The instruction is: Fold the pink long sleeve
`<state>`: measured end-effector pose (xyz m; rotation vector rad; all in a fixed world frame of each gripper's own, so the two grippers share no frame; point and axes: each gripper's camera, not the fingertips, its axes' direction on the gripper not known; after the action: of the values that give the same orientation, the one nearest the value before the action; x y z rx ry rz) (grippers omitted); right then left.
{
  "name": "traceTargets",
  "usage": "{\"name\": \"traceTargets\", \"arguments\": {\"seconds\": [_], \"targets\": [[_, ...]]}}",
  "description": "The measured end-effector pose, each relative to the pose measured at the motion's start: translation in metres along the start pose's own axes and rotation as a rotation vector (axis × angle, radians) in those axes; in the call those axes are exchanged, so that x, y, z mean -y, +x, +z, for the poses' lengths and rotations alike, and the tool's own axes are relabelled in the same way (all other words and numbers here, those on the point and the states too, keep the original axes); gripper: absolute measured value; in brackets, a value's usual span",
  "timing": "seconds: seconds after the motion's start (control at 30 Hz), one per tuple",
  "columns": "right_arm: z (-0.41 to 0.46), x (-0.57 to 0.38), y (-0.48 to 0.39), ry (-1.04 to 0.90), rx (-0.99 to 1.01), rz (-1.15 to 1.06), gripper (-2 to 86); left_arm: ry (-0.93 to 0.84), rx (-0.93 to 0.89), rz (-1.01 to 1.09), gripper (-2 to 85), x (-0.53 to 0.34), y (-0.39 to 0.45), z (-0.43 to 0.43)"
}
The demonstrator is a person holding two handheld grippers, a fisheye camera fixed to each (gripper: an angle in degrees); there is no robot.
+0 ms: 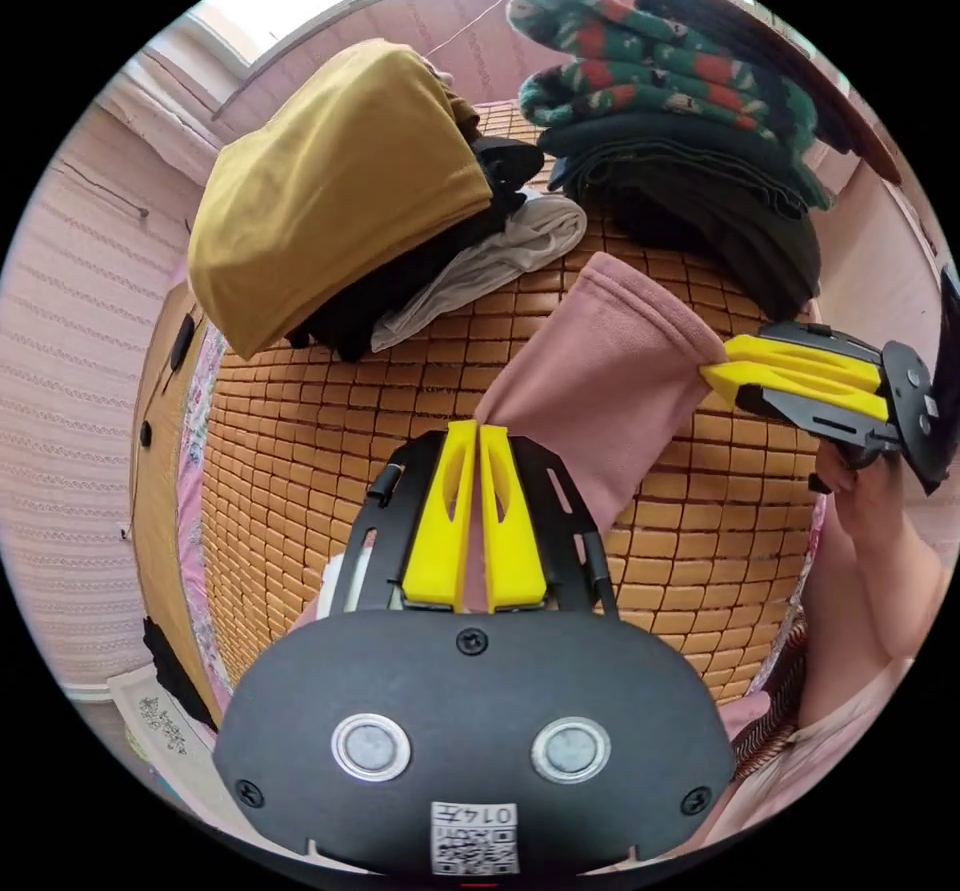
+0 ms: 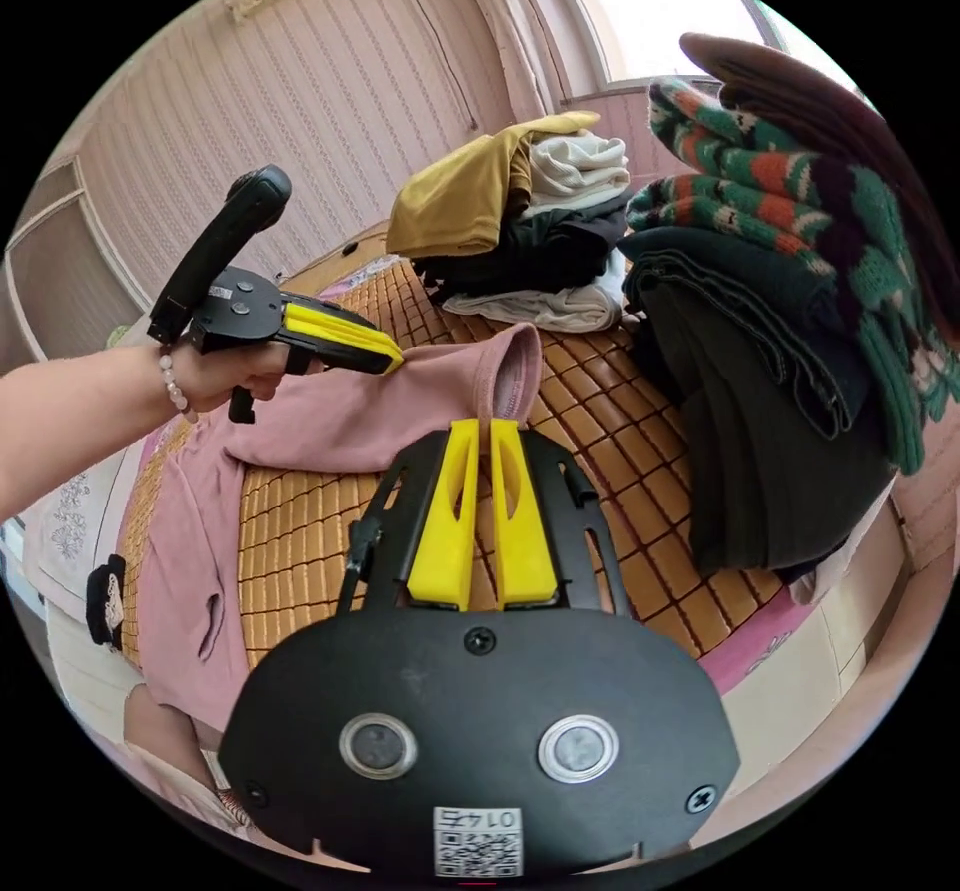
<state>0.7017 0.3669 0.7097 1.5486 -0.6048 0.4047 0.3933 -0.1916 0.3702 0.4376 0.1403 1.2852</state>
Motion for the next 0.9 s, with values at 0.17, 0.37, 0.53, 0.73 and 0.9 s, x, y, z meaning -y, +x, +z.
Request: {"name": "traceTargets", "arguments": {"seconds": [0.17, 0.37, 0.53, 0.73, 0.9], "targets": [[-0.047, -0.004, -0.045, 0.2, 0.175, -0.123, 1.1, 0.188, 0.039, -0.127, -1.0, -0.075, -0.049, -0.109], [-0.11, 0.012, -0.177, 0.367, 0.666, -0.42, 1.4, 0.453, 0.143, -0.393, -0.8, -0.257, -0.083, -0.258], [-0.069, -0.077, -0.331, -0.063, 1.021, -0.777, 3.1, 0.415, 0.162, -0.778, 0.1, -0.446, -0.063, -0.3], [0.032, -0.212, -0.393, -0.519, 0.854, -0.858, 9.4, 0.211, 0.075, -1.148, 3.0, -0.591, -0.014, -0.284], [0.072, -0.225, -0.397, -0.553, 0.655, -0.817, 9.4, 0.242, -0.126, -1.212, 8.0, -0.588, -0.01, -0.261]]}}
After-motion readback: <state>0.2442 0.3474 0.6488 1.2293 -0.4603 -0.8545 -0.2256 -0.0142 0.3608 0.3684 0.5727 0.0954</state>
